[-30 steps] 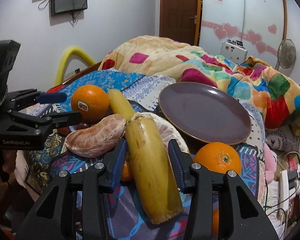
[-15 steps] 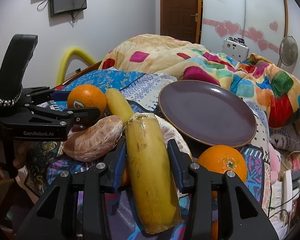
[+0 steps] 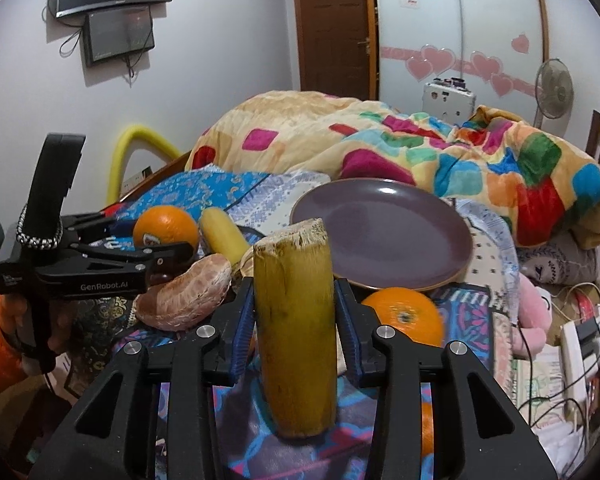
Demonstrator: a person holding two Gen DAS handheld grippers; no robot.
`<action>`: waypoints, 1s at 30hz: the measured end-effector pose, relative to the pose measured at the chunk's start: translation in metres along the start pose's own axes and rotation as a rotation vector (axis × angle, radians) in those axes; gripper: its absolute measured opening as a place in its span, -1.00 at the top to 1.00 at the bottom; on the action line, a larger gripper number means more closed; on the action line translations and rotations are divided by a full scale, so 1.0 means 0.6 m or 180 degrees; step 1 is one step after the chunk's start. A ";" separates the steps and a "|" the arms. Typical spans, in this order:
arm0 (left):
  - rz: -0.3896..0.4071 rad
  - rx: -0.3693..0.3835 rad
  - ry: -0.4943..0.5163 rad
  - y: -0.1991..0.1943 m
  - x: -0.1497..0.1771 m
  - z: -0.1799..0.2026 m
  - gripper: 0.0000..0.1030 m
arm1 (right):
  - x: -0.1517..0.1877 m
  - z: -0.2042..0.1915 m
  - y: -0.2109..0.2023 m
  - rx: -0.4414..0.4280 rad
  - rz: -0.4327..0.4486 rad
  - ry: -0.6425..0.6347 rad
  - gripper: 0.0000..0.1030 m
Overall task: Organize fruits
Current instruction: 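Carry the orange and corn cob onto the dark plate and open both tools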
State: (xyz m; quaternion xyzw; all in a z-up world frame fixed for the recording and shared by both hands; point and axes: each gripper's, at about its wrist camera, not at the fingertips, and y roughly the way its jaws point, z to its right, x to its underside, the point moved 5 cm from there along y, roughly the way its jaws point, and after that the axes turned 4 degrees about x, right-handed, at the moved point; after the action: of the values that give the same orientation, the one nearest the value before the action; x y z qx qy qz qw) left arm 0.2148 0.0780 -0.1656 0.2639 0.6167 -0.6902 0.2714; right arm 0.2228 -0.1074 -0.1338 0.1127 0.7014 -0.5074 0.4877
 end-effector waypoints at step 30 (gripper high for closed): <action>0.0583 0.0114 0.0277 -0.048 -0.151 0.098 -0.26 | -0.089 0.094 -0.061 0.0411 0.0524 0.0114 0.32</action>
State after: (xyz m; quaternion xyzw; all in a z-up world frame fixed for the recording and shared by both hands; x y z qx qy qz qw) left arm 0.2579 0.0266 -0.0761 0.3537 0.5887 -0.6613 0.3016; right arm 0.2574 -0.1527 -0.0696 0.2101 0.6642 -0.5078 0.5068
